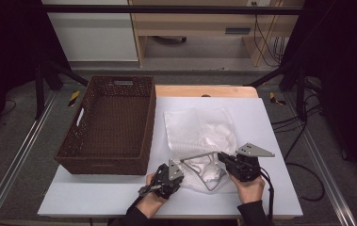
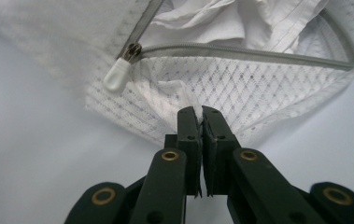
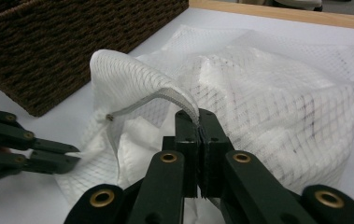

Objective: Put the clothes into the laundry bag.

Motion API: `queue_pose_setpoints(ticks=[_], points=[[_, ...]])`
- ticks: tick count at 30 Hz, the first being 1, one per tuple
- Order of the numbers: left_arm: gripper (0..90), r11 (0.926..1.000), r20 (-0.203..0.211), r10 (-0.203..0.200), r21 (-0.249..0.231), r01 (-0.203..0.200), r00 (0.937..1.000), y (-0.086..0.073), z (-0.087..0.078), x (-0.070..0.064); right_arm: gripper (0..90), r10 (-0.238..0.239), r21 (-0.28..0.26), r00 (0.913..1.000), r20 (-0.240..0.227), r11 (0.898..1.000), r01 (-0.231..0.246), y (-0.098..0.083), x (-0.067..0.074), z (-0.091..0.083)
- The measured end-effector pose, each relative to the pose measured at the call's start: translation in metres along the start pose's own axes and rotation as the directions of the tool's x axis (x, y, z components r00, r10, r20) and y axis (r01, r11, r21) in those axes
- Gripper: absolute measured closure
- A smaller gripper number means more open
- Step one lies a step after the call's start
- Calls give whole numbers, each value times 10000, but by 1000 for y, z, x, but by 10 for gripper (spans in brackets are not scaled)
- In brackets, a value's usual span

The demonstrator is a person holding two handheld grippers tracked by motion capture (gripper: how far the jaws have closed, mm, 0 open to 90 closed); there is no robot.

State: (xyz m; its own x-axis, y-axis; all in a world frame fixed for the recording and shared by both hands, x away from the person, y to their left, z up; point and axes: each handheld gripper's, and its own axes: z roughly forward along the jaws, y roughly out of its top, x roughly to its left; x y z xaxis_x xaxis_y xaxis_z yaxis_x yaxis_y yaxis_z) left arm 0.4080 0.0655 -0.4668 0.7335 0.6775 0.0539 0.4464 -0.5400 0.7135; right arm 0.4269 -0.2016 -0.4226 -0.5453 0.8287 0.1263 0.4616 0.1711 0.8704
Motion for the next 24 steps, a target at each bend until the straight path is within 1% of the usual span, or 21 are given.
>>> queue_pose_setpoints(ticks=[2, 3, 5, 8, 9, 10, 11, 12, 13, 15, 16, 17, 18, 20, 22, 24], points=[[843, 9997, 1, -204, -155, 204, 9998, -4, -11, 2, 884, -30, 1, 10000, -22, 10000, 30, 0, 0, 0], [833, 9996, -12, -242, -153, 242, 9997, -7, -16, 2, 884, 5, 23, 10000, -44, 10000, -5, 0, 1, 0], [823, 9998, -102, -171, -96, 170, 9998, -13, -21, 1, 884, -48, 56, 10000, -31, 10000, 48, 0, 2, 1], [778, 9997, -142, -219, -72, 218, 9997, -20, -22, 3, 884, -94, 59, 9999, -40, 9999, 94, 0, 3, 2], [726, 9996, -153, -260, -75, 258, 9995, -20, -20, 4, 884, -98, 108, 9999, -54, 9999, 98, 0, 4, 3], [646, 9994, -316, -335, -2, 335, 9989, -19, -18, 6, 884, -91, 139, 9999, -67, 9999, 92, -1, 4, 3], [574, 9987, -197, -519, -16, 519, 9985, -17, -16, 7, 884, -69, 171, 10000, -71, 9998, 70, -1, 5, 4], [531, 9979, 12, -645, -39, 645, 9979, -15, -14, 9, 884, -133, 165, 9999, -97, 9998, 135, -1, 5, 4], [510, 9971, 121, -761, -60, 761, 9970, -13, -12, 10, 884, -130, 177, 9999, -109, 9998, 131, -1, 5, 4], [468, 9960, 225, -897, 87, 895, 9957, -10, -6, 12, 884, -62, 180, 9999, -118, 9998, 65, -1, 5, 3], [473, 9956, 236, -918, 199, 914, 9955, -10, -4, 13, 883, -87, 171, 9999, -113, 9998, 89, -1, 5, 3], [493, 9950, 240, -967, 253, 961, 9950, -11, -1, 13, 883, -89, 168, 9999, -119, 9998, 91, -1, 5, 2], [527, 9946, 336, -987, 353, 976, 9945, -12, -1, 14, 883, -97, 162, 9998, -158, 9998, 100, -1, 5, 2], [590, 9955, 232, -907, 306, 899, 9956, -16, -2, 14, 883, -85, 163, 9999, -143, 9998, 88, -1, 5, 1], [673, 9947, 350, -959, 417, 944, 9948, -18, -6, 15, 883, -92, 197, 9998, -165, 9998, 95, -1, 5, 1], [775, 9950, 443, -900, 473, 879, 9950, -20, -8, 16, 881, -156, 203, 9997, -162, 9997, 159, -2, 5, 2]])
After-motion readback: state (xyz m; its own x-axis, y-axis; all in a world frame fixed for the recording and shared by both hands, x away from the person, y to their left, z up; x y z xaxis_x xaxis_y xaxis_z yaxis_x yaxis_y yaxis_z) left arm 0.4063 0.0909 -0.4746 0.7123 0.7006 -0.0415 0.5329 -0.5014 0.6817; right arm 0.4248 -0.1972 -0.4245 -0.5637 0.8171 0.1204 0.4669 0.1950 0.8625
